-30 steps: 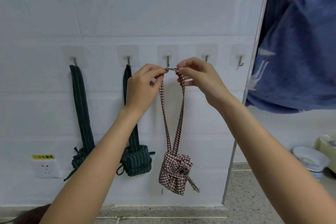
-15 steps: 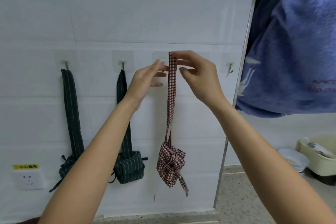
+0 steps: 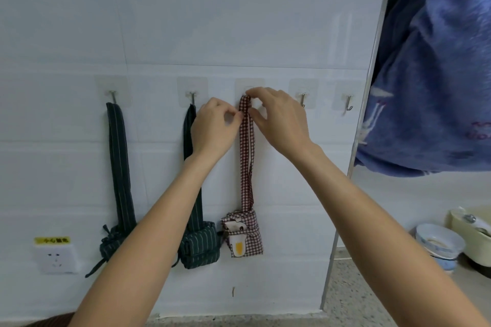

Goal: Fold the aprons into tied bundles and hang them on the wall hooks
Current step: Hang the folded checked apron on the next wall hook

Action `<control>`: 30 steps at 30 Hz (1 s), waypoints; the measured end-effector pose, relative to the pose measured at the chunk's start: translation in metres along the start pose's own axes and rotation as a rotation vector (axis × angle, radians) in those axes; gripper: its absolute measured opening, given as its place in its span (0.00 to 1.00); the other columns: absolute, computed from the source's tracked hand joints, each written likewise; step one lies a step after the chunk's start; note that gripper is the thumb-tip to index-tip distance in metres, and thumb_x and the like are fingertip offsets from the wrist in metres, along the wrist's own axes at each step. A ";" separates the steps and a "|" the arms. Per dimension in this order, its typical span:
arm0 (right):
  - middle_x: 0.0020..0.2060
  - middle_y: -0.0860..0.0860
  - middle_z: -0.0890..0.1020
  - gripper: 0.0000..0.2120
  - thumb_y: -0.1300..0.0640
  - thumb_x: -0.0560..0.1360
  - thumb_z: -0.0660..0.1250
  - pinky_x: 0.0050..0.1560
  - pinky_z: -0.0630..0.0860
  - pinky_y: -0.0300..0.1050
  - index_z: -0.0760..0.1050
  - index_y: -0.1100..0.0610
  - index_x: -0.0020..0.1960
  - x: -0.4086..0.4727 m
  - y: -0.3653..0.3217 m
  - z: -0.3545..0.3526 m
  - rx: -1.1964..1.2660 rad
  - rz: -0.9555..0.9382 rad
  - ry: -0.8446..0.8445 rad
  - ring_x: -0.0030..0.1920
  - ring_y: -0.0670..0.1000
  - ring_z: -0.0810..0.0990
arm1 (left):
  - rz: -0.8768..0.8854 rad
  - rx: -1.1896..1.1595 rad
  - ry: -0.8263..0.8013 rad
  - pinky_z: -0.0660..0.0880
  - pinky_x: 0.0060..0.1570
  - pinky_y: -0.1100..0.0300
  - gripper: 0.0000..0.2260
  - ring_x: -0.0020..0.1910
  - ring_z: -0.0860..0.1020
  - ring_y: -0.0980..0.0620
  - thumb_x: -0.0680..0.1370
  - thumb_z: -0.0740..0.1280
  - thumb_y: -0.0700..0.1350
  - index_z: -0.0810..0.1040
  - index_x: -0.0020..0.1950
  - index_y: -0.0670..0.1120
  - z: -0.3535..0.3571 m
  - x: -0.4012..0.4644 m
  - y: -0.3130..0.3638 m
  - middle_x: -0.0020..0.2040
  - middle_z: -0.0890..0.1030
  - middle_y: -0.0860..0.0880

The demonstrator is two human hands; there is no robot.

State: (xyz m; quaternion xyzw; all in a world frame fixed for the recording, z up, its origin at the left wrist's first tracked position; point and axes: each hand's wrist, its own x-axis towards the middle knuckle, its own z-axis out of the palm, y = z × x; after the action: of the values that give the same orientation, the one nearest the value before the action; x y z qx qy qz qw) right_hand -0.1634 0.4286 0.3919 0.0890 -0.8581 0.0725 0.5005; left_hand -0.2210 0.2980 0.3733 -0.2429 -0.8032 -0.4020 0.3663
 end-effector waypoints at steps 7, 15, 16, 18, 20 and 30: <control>0.38 0.44 0.81 0.06 0.53 0.74 0.67 0.40 0.75 0.44 0.75 0.53 0.50 0.001 -0.001 0.004 0.321 0.277 0.046 0.38 0.45 0.80 | 0.045 -0.046 -0.005 0.64 0.39 0.61 0.09 0.44 0.72 0.54 0.77 0.65 0.51 0.80 0.44 0.48 -0.001 0.004 0.001 0.45 0.73 0.54; 0.40 0.47 0.83 0.04 0.56 0.75 0.65 0.41 0.76 0.49 0.78 0.53 0.47 0.001 0.009 0.015 0.209 0.227 0.085 0.40 0.50 0.81 | 0.147 0.239 0.175 0.65 0.46 0.59 0.11 0.49 0.72 0.47 0.76 0.65 0.51 0.82 0.42 0.45 0.004 0.004 -0.003 0.47 0.79 0.50; 0.40 0.47 0.83 0.04 0.56 0.74 0.65 0.41 0.76 0.50 0.78 0.53 0.47 0.000 0.011 0.018 0.207 0.227 0.069 0.40 0.50 0.81 | 0.178 0.297 0.190 0.65 0.46 0.57 0.11 0.49 0.72 0.46 0.75 0.66 0.50 0.82 0.40 0.45 0.006 0.004 -0.004 0.47 0.78 0.49; 0.40 0.48 0.83 0.04 0.57 0.74 0.65 0.41 0.78 0.51 0.78 0.54 0.47 -0.005 0.012 0.024 0.265 0.243 0.028 0.39 0.50 0.82 | 0.217 0.354 0.207 0.65 0.46 0.55 0.10 0.48 0.72 0.44 0.74 0.67 0.48 0.82 0.37 0.44 0.010 -0.001 -0.006 0.46 0.78 0.48; 0.38 0.48 0.83 0.02 0.57 0.74 0.65 0.41 0.79 0.52 0.77 0.54 0.46 -0.013 0.012 0.028 0.365 0.264 -0.025 0.37 0.49 0.82 | 0.242 0.352 0.194 0.66 0.46 0.55 0.11 0.48 0.73 0.44 0.74 0.67 0.50 0.82 0.38 0.44 0.011 -0.005 -0.008 0.46 0.77 0.47; 0.44 0.46 0.81 0.09 0.56 0.75 0.65 0.46 0.78 0.52 0.74 0.51 0.56 -0.162 0.020 0.060 0.443 0.417 -0.291 0.40 0.46 0.80 | -0.004 0.135 -0.245 0.73 0.43 0.58 0.13 0.45 0.76 0.54 0.77 0.64 0.54 0.72 0.55 0.47 0.017 -0.137 -0.058 0.50 0.76 0.52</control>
State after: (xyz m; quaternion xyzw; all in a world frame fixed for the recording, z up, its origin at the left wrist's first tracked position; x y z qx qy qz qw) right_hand -0.1406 0.4483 0.2202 0.0273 -0.8836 0.3446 0.3159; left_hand -0.1837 0.2661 0.2321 -0.2634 -0.8676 -0.3150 0.2804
